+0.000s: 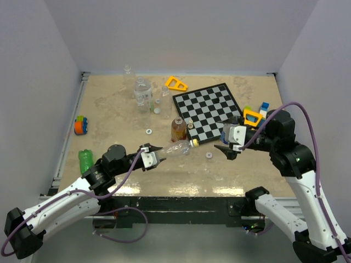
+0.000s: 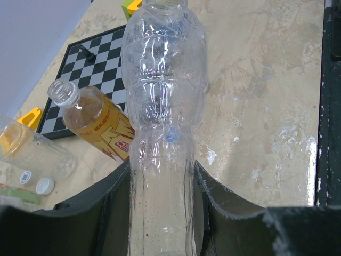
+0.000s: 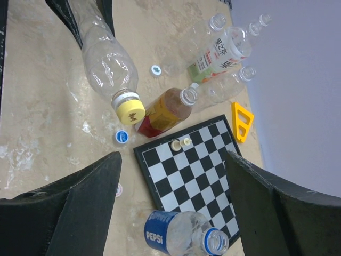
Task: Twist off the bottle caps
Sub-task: Unscrew the bottle cap from the plastic bottle.
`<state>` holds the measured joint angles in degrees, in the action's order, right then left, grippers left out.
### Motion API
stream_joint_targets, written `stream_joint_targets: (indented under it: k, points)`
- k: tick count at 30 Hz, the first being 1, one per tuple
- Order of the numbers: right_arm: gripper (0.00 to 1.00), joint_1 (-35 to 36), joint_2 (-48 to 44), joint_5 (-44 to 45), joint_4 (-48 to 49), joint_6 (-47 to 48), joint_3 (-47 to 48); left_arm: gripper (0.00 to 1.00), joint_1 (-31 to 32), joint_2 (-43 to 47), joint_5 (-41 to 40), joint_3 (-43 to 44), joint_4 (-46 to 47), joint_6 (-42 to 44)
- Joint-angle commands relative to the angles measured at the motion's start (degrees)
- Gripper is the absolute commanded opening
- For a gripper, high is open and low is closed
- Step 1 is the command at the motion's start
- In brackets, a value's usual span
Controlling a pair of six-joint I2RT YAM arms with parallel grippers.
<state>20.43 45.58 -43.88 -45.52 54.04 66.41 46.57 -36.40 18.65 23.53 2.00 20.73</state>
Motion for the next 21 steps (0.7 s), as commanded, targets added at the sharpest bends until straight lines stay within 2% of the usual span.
stream_joint_targets:
  k: [1, 12, 21]
  points:
    - [0.82, -0.91, 0.56, -1.22, 1.82, -9.45, 2.14, 0.0, 0.02, 0.54, 0.24, 0.29, 1.78, 0.27]
    - [0.84, -3.46, 5.04, -1.47, 9.83, -28.63, 2.05, 0.0, 0.02, 0.81, 0.07, 0.47, 1.78, 0.36]
    - [0.83, -3.9, 9.34, -8.5, 9.31, -31.45, 3.11, 0.0, 0.02, 0.89, -0.11, 0.38, 1.78, 0.36]
